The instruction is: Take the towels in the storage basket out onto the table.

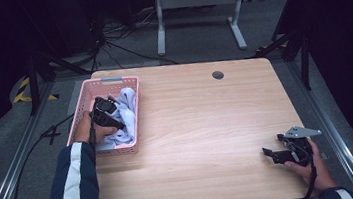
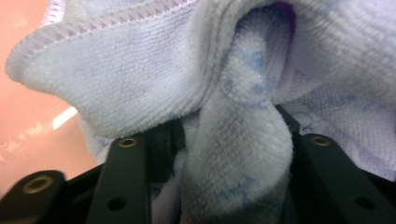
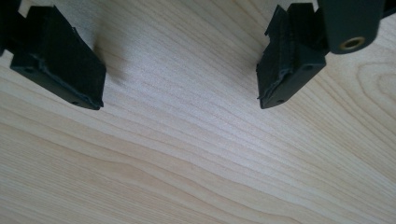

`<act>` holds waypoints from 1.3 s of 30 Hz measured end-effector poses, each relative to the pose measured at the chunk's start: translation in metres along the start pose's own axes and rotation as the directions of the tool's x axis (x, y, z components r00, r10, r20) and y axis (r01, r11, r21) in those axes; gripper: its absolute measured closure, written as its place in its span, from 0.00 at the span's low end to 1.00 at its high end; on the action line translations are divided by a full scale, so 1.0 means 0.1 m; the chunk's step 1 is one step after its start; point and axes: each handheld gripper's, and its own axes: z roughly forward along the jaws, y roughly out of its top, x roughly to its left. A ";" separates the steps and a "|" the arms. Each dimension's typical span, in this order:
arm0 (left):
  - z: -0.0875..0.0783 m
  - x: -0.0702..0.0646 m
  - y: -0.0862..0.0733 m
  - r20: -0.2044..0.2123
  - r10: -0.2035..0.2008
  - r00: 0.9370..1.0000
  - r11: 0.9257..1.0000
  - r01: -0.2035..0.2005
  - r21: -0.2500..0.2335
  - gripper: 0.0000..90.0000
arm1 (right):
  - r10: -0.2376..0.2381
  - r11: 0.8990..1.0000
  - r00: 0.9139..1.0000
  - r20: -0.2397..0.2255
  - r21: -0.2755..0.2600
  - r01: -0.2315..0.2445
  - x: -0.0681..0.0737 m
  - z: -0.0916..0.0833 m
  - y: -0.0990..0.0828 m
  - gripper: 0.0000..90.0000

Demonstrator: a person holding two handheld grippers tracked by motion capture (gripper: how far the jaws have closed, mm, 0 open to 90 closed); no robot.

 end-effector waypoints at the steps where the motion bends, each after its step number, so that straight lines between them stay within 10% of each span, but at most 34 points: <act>1: 0.00 -0.01 0.00 -0.011 0.003 1.000 1.000 -0.003 -0.008 0.66 | 0.000 1.000 1.000 0.000 0.000 0.000 0.00 0.00 0.00 0.18; 7: -0.09 -0.04 -0.05 -0.107 -0.024 0.994 0.995 0.014 -0.099 0.72 | -0.002 1.000 1.000 -0.001 0.000 0.002 0.00 0.00 0.00 0.18; 13: -0.36 -0.05 -0.12 -0.147 -0.060 0.987 0.972 0.025 -0.234 0.73 | 0.000 1.000 1.000 -0.002 -0.003 0.000 0.00 0.00 0.00 0.18; 26: -1.32 -0.08 -0.13 -0.077 -0.111 0.991 0.848 0.054 -0.527 0.74 | 0.000 1.000 1.000 -0.002 -0.003 0.000 0.00 0.00 0.00 0.18; 39: -1.84 -0.20 0.05 -0.068 -0.112 0.991 0.781 0.045 -0.623 0.74 | 0.001 1.000 1.000 -0.001 -0.003 -0.001 0.00 0.00 0.00 0.18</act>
